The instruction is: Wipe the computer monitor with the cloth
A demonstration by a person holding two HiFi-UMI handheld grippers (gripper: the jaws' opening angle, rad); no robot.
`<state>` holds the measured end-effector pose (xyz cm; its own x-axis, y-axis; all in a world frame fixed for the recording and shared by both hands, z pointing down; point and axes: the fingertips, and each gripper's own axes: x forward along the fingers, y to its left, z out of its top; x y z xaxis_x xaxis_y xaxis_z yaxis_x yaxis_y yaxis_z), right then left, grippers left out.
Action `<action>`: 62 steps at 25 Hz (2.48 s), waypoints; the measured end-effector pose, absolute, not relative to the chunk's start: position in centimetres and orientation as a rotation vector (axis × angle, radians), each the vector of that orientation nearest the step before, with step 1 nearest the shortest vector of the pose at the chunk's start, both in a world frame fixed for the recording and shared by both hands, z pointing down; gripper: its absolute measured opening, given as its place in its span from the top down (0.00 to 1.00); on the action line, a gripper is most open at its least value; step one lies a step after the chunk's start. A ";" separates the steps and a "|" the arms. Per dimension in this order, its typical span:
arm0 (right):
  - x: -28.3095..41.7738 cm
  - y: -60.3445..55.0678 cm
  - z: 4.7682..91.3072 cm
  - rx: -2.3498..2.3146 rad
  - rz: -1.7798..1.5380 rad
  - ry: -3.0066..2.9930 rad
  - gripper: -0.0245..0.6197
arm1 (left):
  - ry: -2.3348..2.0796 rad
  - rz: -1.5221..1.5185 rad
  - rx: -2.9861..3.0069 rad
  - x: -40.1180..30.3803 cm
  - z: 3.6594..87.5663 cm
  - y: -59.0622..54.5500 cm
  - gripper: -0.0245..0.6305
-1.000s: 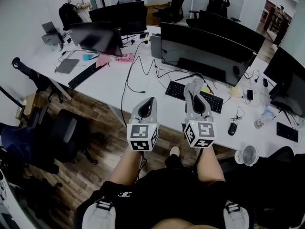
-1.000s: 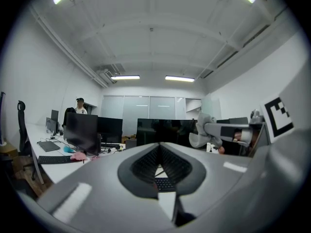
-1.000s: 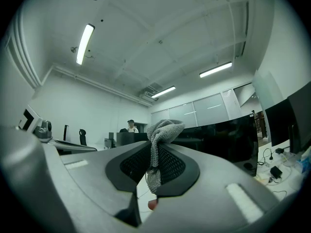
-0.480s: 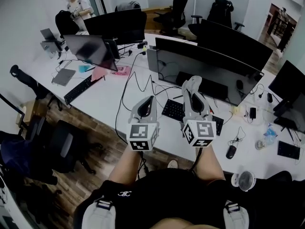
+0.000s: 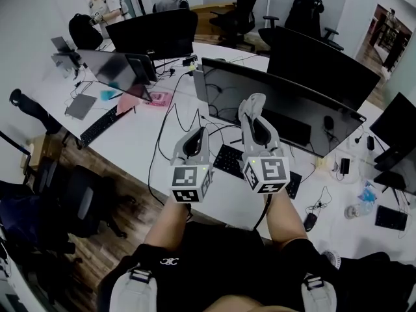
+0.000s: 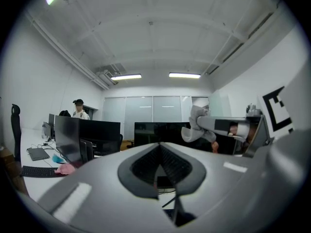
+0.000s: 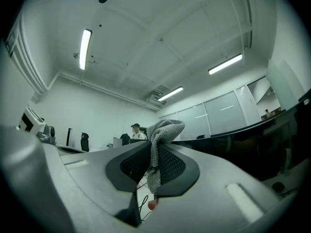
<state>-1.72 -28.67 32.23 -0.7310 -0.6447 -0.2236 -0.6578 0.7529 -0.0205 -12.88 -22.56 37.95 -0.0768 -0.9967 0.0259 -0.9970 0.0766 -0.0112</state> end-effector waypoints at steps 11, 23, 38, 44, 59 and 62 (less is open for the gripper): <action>-7.6 -31.9 29.6 -1.007 0.233 2.672 0.91 | -2.167 0.018 2.283 -16.8 37.5 -27.3 0.89; -16.4 -38.2 26.1 -1.143 0.151 2.548 0.91 | -2.008 -0.041 2.391 -27.0 37.6 -30.1 0.89; -20.8 -44.3 29.1 -1.457 0.032 2.557 0.91 | -1.899 0.022 2.487 -31.8 39.3 -32.1 0.89; -20.7 -45.3 30.1 -1.575 0.029 2.579 0.91 | -1.864 0.008 2.505 -32.0 39.5 -32.6 0.89; -12.6 -46.2 30.5 -1.749 0.074 2.563 0.91 | -1.784 0.026 2.551 -26.4 39.8 -33.6 0.89; -10.5 -46.4 30.6 -1.766 0.070 2.561 0.91 | -1.771 0.039 2.567 -24.2 39.6 -33.7 0.89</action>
<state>-10.46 -46.42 30.59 -0.3556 -0.9333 -0.0503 -0.9346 0.3551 0.0200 -24.20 -33.72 39.59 0.3547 -0.9344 0.0338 -0.9349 -0.3548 0.0045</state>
